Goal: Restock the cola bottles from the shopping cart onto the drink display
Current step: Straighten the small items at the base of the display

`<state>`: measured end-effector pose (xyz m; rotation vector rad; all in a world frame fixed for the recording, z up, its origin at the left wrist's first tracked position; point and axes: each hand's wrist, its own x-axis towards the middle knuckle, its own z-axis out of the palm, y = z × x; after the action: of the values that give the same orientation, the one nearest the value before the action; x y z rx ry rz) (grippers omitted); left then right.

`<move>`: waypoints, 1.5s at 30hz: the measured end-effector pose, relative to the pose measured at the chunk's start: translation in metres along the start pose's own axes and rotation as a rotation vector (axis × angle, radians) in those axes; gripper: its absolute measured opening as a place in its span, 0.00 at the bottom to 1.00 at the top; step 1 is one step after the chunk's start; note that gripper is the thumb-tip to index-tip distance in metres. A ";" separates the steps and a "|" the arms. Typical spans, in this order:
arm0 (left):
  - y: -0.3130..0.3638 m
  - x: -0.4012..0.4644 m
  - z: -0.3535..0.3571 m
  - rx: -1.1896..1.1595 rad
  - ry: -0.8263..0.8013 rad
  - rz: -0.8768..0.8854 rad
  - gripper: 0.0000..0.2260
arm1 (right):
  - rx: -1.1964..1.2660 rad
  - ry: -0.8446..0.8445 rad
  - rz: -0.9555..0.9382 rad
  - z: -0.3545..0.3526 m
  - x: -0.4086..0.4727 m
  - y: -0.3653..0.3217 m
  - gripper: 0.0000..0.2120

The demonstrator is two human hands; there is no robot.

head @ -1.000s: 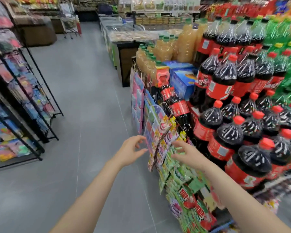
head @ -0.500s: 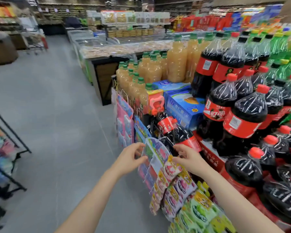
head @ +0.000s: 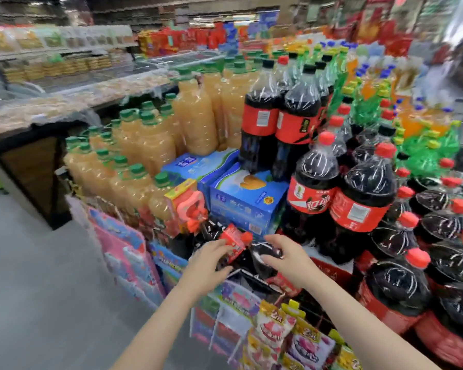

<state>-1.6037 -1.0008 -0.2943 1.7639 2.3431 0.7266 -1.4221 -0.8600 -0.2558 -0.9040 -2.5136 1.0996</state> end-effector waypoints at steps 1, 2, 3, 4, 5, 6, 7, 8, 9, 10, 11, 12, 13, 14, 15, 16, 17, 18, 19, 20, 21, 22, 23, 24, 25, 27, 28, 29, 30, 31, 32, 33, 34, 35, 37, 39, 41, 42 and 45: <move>-0.008 0.015 0.007 0.066 -0.003 0.033 0.21 | -0.015 0.009 0.004 0.002 0.009 0.002 0.24; -0.014 0.026 0.013 0.130 -0.014 0.046 0.21 | -0.027 0.009 0.007 0.004 0.017 0.004 0.24; -0.020 0.035 0.017 0.170 -0.019 0.051 0.20 | -0.038 0.007 0.012 0.008 0.026 0.006 0.24; -0.026 0.043 0.022 0.197 -0.020 0.062 0.21 | -0.048 0.006 0.010 0.012 0.033 0.007 0.24; -0.032 0.050 0.026 0.224 -0.029 0.087 0.22 | -0.057 -0.005 0.011 0.017 0.041 0.007 0.25; -0.038 0.055 0.030 0.259 -0.056 0.108 0.23 | -0.059 -0.022 0.014 0.022 0.048 0.007 0.25; -0.046 0.059 0.033 0.301 -0.069 0.122 0.25 | -0.056 -0.034 0.020 0.028 0.054 0.008 0.25; -0.054 0.064 0.036 0.326 -0.070 0.142 0.26 | -0.059 -0.029 0.022 0.033 0.060 0.008 0.26; -0.060 0.068 0.037 0.331 -0.067 0.171 0.27 | -0.075 -0.015 0.030 0.037 0.065 0.009 0.26; -0.065 0.071 0.038 0.317 -0.079 0.196 0.27 | -0.101 0.006 0.036 0.041 0.068 0.009 0.25; -0.071 0.074 0.040 0.305 -0.090 0.224 0.28 | -0.133 0.031 0.043 0.045 0.071 0.009 0.25; -0.076 0.077 0.040 0.307 -0.096 0.248 0.29 | -0.162 0.057 0.049 0.047 0.073 0.008 0.24; -0.080 0.080 0.041 0.308 -0.098 0.266 0.29 | -0.184 0.079 0.059 0.048 0.073 0.006 0.23; -0.084 0.082 0.041 0.298 -0.098 0.281 0.29 | -0.199 0.100 0.069 0.048 0.073 0.004 0.21; -0.087 0.084 0.042 0.281 -0.084 0.297 0.28 | -0.208 0.113 0.078 0.049 0.072 0.003 0.21; -0.090 0.085 0.043 0.266 -0.060 0.315 0.27 | -0.218 0.118 0.084 0.050 0.071 0.001 0.20; -0.093 0.086 0.045 0.248 -0.041 0.332 0.27 | -0.227 0.122 0.089 0.051 0.070 0.000 0.20; -0.095 0.086 0.045 0.224 -0.030 0.346 0.26 | -0.235 0.129 0.093 0.053 0.069 -0.001 0.20; -0.096 0.086 0.045 0.200 -0.018 0.358 0.27 | -0.247 0.131 0.102 0.054 0.068 -0.003 0.20; -0.098 0.087 0.044 0.178 -0.019 0.368 0.27 | -0.263 0.122 0.122 0.054 0.067 -0.006 0.20; -0.099 0.088 0.044 0.161 -0.035 0.372 0.27 | -0.281 0.116 0.141 0.055 0.066 -0.008 0.20; -0.100 0.089 0.043 0.152 -0.058 0.370 0.27 | -0.297 0.111 0.159 0.053 0.065 -0.010 0.19; -0.101 0.090 0.042 0.152 -0.076 0.369 0.26 | -0.308 0.120 0.170 0.050 0.063 -0.013 0.18; -0.101 0.092 0.041 0.150 -0.085 0.365 0.24 | -0.306 0.154 0.169 0.046 0.060 -0.016 0.16; -0.100 0.095 0.040 0.132 -0.087 0.352 0.23 | -0.291 0.207 0.165 0.040 0.058 -0.019 0.14; -0.090 0.101 0.034 0.046 -0.105 0.341 0.24 | -0.232 0.342 0.166 0.024 0.051 -0.023 0.15; -0.081 0.106 0.032 -0.003 -0.125 0.363 0.25 | -0.193 0.411 0.176 0.014 0.047 -0.024 0.15; -0.068 0.110 0.030 -0.051 -0.144 0.406 0.26 | -0.147 0.465 0.196 0.004 0.043 -0.024 0.16; -0.053 0.115 0.028 -0.091 -0.151 0.455 0.26 | -0.108 0.506 0.214 -0.005 0.038 -0.024 0.15; -0.035 0.119 0.028 -0.131 -0.165 0.498 0.27 | -0.074 0.539 0.227 -0.014 0.033 -0.024 0.14; -0.017 0.123 0.028 -0.172 -0.180 0.528 0.27 | -0.052 0.554 0.238 -0.020 0.028 -0.022 0.13; 0.001 0.125 0.029 -0.217 -0.218 0.538 0.29 | -0.037 0.558 0.251 -0.026 0.023 -0.021 0.12; 0.019 0.126 0.031 -0.264 -0.258 0.538 0.30 | -0.037 0.559 0.266 -0.031 0.016 -0.021 0.11; 0.034 0.127 0.035 -0.314 -0.292 0.526 0.31 | -0.038 0.563 0.280 -0.035 0.011 -0.019 0.11; 0.062 0.127 0.044 -0.417 -0.354 0.494 0.34 | -0.045 0.595 0.306 -0.044 -0.002 -0.012 0.11; 0.082 0.125 0.052 -0.492 -0.413 0.432 0.35 | -0.054 0.624 0.339 -0.055 -0.013 -0.005 0.11; 0.095 0.124 0.061 -0.531 -0.460 0.370 0.37 | -0.067 0.643 0.377 -0.068 -0.025 0.002 0.12; 0.100 0.123 0.065 -0.549 -0.492 0.337 0.38 | -0.071 0.640 0.394 -0.073 -0.030 0.005 0.13; 0.106 0.120 0.075 -0.590 -0.621 0.212 0.44 | -0.070 0.614 0.411 -0.081 -0.040 0.007 0.15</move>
<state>-1.5211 -0.8443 -0.2908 1.6507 1.3817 0.6720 -1.3510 -0.8352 -0.2051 -1.5484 -1.9128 0.6788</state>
